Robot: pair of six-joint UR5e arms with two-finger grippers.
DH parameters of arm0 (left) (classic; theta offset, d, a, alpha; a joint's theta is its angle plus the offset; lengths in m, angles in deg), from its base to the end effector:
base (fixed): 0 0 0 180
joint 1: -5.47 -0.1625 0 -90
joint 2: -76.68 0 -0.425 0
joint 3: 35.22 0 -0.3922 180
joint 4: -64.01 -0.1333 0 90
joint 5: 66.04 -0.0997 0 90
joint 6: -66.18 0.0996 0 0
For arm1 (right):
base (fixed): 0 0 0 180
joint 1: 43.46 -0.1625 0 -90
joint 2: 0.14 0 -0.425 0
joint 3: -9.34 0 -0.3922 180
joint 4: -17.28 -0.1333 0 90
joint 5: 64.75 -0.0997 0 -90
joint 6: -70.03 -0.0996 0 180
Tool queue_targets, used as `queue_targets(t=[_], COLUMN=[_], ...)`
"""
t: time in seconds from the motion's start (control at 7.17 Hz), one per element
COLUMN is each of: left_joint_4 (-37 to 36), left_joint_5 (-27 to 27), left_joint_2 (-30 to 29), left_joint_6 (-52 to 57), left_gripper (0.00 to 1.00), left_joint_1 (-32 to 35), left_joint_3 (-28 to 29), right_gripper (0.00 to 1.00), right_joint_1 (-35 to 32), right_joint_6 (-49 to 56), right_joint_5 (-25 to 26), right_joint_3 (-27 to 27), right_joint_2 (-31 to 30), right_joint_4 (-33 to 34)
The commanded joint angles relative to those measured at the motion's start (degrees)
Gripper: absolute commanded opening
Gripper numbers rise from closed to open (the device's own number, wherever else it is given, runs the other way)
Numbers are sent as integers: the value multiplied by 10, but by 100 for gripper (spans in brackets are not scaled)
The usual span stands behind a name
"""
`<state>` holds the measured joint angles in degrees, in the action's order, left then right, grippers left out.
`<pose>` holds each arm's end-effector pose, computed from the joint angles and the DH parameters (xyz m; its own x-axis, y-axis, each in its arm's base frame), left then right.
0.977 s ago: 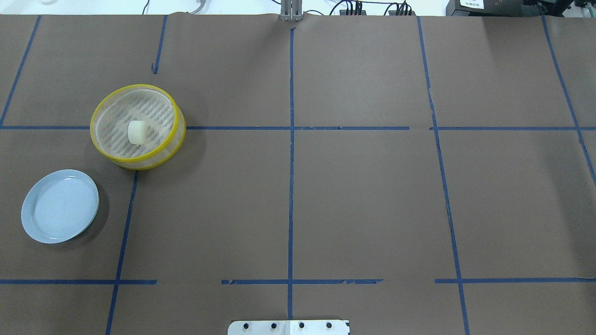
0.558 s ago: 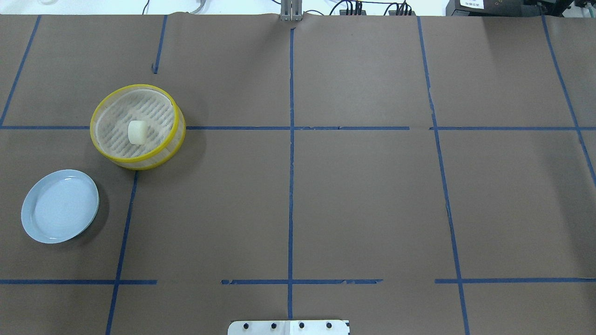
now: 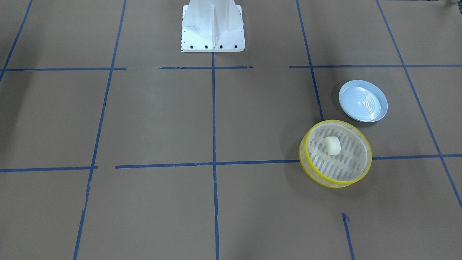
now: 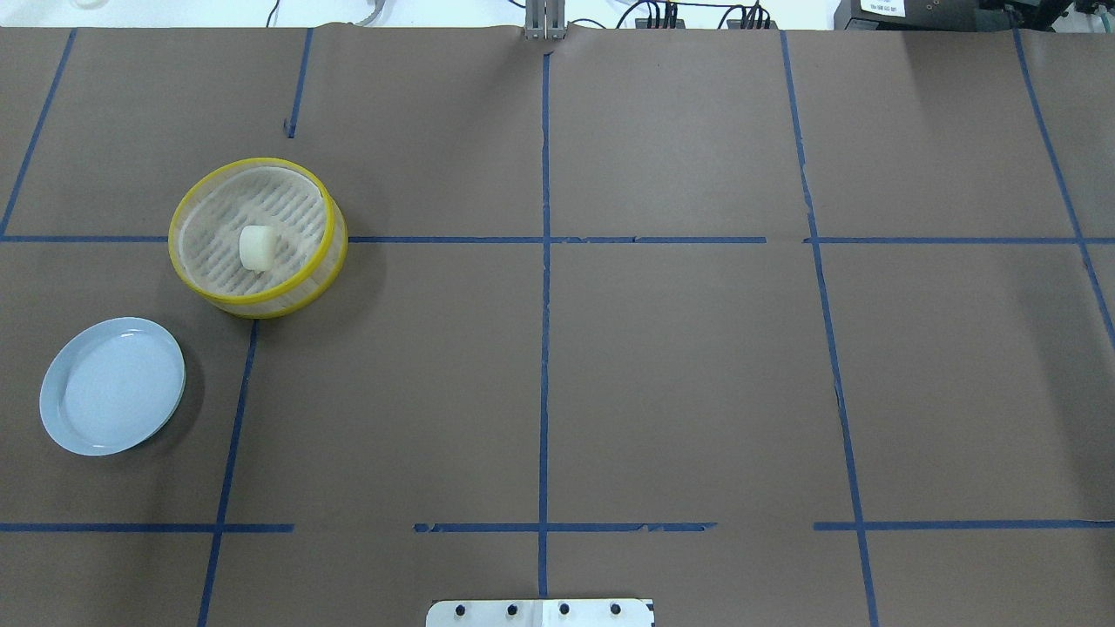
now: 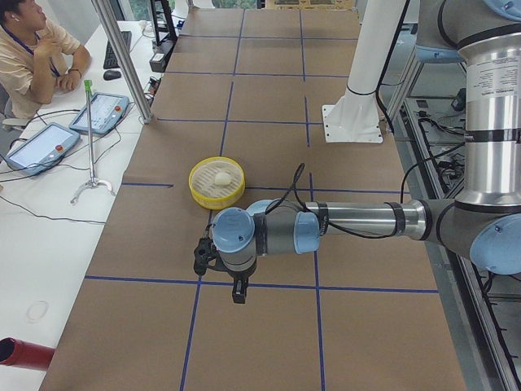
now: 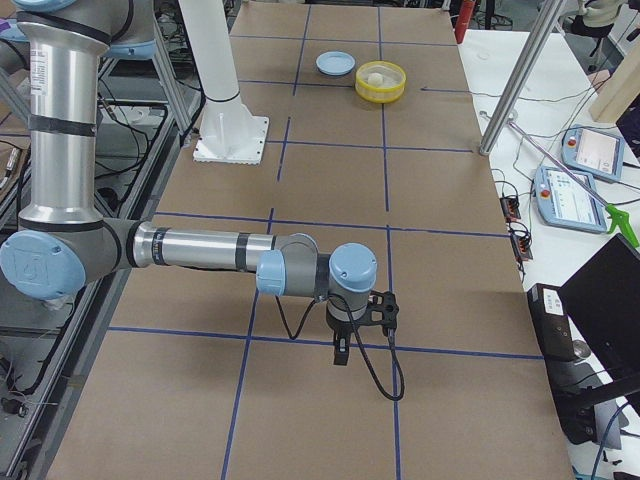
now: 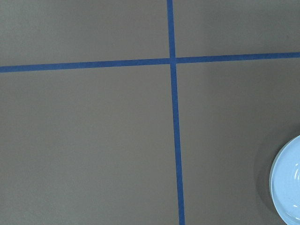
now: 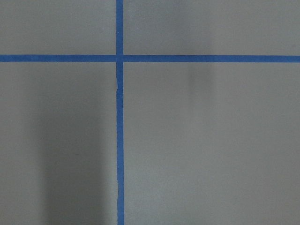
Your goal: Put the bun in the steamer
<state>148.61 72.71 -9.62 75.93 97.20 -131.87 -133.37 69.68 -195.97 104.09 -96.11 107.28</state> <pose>-0.0723 -0.4591 0.6363 0.6537 0.1178 -0.7475 -0.0817 0.9930 0.0851 0.0670 -0.4461 0.6706 0.7522 0.0190 0.6587 -0.0030 0.9997 -0.0253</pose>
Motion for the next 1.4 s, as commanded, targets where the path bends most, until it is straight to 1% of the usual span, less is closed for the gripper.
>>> queue_targets(t=[0.0,0.28,0.7,0.98,1.26], left_joint_4=[-1,-1,-4,-29,-32], left_joint_5=[1,3,0,-1,-1], left_joint_2=[-25,-19,-11,-18,-18], left_joint_6=[0,0,0,-1,-1], left_gripper=[100,100,100,100,100], left_joint_1=[-25,-25,-24,-24,-22], left_joint_3=[5,1,11,10,10], right_gripper=[100,100,100,100,100], right_joint_1=[0,0,0,0,0], right_joint_6=[0,0,0,0,0], right_joint_5=[0,0,0,0,0], right_joint_3=[0,0,0,0,0], right_joint_2=[0,0,0,0,0], right_joint_4=[0,0,0,0,0])
